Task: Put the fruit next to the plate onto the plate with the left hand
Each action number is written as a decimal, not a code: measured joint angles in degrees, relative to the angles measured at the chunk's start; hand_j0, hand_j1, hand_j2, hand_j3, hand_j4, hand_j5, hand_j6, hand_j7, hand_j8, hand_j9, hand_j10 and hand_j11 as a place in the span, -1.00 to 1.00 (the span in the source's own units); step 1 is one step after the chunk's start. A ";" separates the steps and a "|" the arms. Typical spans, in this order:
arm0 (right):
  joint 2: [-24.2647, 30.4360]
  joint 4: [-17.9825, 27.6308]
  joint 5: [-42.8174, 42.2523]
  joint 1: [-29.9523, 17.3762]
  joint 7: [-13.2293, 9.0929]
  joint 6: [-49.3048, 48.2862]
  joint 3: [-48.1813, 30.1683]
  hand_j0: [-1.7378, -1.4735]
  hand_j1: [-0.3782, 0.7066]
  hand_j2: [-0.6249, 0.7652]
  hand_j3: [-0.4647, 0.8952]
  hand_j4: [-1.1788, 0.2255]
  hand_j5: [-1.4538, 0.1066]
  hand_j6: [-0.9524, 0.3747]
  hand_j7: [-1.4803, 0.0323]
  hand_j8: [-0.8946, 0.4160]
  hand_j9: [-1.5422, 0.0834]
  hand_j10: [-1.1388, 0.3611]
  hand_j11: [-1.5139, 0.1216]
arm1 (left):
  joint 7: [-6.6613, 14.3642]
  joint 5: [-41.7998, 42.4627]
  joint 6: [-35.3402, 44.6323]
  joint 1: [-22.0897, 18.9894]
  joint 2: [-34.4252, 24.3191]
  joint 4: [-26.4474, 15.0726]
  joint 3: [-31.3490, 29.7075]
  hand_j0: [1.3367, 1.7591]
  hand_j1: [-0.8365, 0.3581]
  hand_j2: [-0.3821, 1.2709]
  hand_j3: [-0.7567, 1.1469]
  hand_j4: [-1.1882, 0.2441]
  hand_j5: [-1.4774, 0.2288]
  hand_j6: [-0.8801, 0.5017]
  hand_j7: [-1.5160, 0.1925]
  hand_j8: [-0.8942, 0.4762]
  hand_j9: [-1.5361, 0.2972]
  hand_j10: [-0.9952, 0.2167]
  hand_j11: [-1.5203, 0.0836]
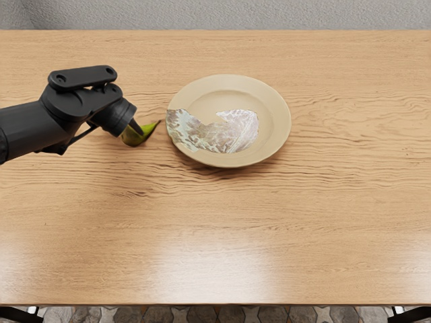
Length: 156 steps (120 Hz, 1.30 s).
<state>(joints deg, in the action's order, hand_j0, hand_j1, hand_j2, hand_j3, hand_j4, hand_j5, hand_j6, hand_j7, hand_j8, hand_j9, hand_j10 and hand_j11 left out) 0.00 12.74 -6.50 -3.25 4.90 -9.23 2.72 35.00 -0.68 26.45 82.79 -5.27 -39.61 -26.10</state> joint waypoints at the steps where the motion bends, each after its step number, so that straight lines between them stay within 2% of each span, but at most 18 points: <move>1: 0.00 0.00 0.00 0.00 0.00 0.00 0.00 -0.40 -0.91 -0.11 -0.32 0.66 0.84 0.41 0.93 0.34 0.87 0.50 0.83 | 0.00 0.00 0.01 0.00 0.00 0.00 -0.07 0.52 0.45 -0.47 -0.20 0.29 0.33 -0.11 0.37 -0.09 0.30 0.20 0.47; 15: 0.00 0.00 0.00 0.00 0.01 0.00 0.00 -0.40 -0.91 -0.11 -0.32 0.66 0.84 0.41 0.93 0.34 0.87 0.50 0.83 | 0.02 -0.01 0.05 0.26 0.85 0.02 -1.36 0.52 0.27 -0.44 -0.21 0.16 0.19 -0.24 0.24 -0.21 0.18 0.06 0.32; 37: 0.00 0.00 0.00 0.00 0.00 0.00 0.01 -0.40 -0.91 -0.11 -0.32 0.66 0.84 0.41 0.93 0.34 0.87 0.50 0.83 | 0.06 -0.22 -0.19 0.18 1.23 -0.12 -1.96 0.51 -0.06 -0.15 -0.20 0.04 0.02 -0.37 0.07 -0.35 0.02 -0.10 0.15; 53: 0.00 0.00 0.00 0.00 0.01 0.00 0.00 -0.40 -0.91 -0.11 -0.32 0.66 0.84 0.41 0.93 0.34 0.87 0.50 0.83 | 0.01 -0.02 -0.39 0.27 1.20 -0.35 -1.82 0.52 -0.22 0.02 -0.20 0.02 0.03 -0.39 0.07 -0.37 0.02 -0.12 0.15; 90: 0.00 0.00 0.00 0.00 0.02 0.00 0.01 -0.40 -0.91 -0.11 -0.32 0.66 0.84 0.41 0.93 0.34 0.87 0.50 0.83 | -0.01 0.24 -0.91 -0.14 1.35 -1.63 -1.42 0.52 0.01 -0.31 -0.20 0.04 0.05 -0.37 0.09 -0.35 0.04 -0.09 0.17; 96: 0.00 0.00 0.00 0.00 0.02 0.00 0.00 -0.40 -0.91 -0.11 -0.32 0.66 0.84 0.41 0.93 0.34 0.87 0.50 0.83 | -0.04 0.14 -1.06 -0.34 1.37 -1.67 -1.39 0.51 -0.02 -0.34 -0.20 0.04 0.03 -0.37 0.07 -0.35 0.02 -0.09 0.15; 100: 0.00 0.00 0.00 0.00 0.01 0.00 0.00 -0.40 -0.91 -0.11 -0.32 0.66 0.84 0.41 0.93 0.34 0.87 0.50 0.83 | -0.07 0.11 -1.16 -0.47 1.34 -1.69 -1.37 0.51 -0.02 -0.28 -0.20 0.03 0.01 -0.37 0.05 -0.35 0.00 -0.10 0.13; 110: 0.00 0.00 0.00 0.00 0.01 0.00 0.01 -0.40 -0.91 -0.11 -0.32 0.66 0.84 0.41 0.93 0.34 0.87 0.50 0.83 | -0.03 0.07 -2.12 -0.52 1.32 -1.73 -1.37 0.50 -0.07 -0.30 -0.20 -0.02 -0.05 -0.43 -0.01 -0.40 -0.05 -0.16 0.06; 122: 0.00 0.00 0.00 0.00 0.00 0.00 0.01 -0.40 -0.91 -0.11 -0.32 0.66 0.84 0.41 0.93 0.34 0.87 0.50 0.83 | -0.02 -0.38 -3.10 -0.52 1.17 -1.70 -1.40 0.48 -0.12 -0.24 -0.20 -0.11 -0.17 -0.45 -0.12 -0.32 -0.17 -0.21 -0.07; 127: 0.00 0.00 0.00 0.00 0.00 0.00 0.01 -0.40 -0.91 -0.11 -0.32 0.66 0.84 0.41 0.93 0.34 0.87 0.50 0.83 | -0.02 -0.53 -3.43 -0.56 0.94 -1.69 -1.38 0.47 -0.09 -0.22 -0.20 -0.14 -0.22 -0.47 -0.17 -0.32 -0.22 -0.23 -0.13; 134: 0.00 0.00 0.00 0.00 0.01 0.00 0.01 -0.40 -0.91 -0.11 -0.32 0.66 0.84 0.41 0.93 0.34 0.87 0.50 0.83 | -0.05 -0.65 -4.51 -0.61 0.35 -1.68 -1.31 0.45 0.03 -0.32 -0.20 -0.18 -0.28 -0.50 -0.24 -0.34 -0.28 -0.27 -0.20; 156: 0.00 0.00 0.00 0.00 0.01 0.00 0.00 -0.40 -0.91 -0.11 -0.32 0.66 0.84 0.41 0.93 0.34 0.87 0.50 0.83 | 0.03 0.22 -7.25 0.32 -4.25 -4.39 0.27 0.49 -0.06 -0.03 -0.20 -0.28 -0.36 -0.52 -0.31 -0.40 -0.34 -0.30 -0.26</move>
<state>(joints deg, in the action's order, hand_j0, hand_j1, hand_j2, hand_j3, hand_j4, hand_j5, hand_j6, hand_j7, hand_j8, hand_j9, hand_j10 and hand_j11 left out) 0.00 12.74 -6.50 -3.25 4.91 -9.23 2.72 35.03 -0.46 19.20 83.11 -9.52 -44.00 -25.83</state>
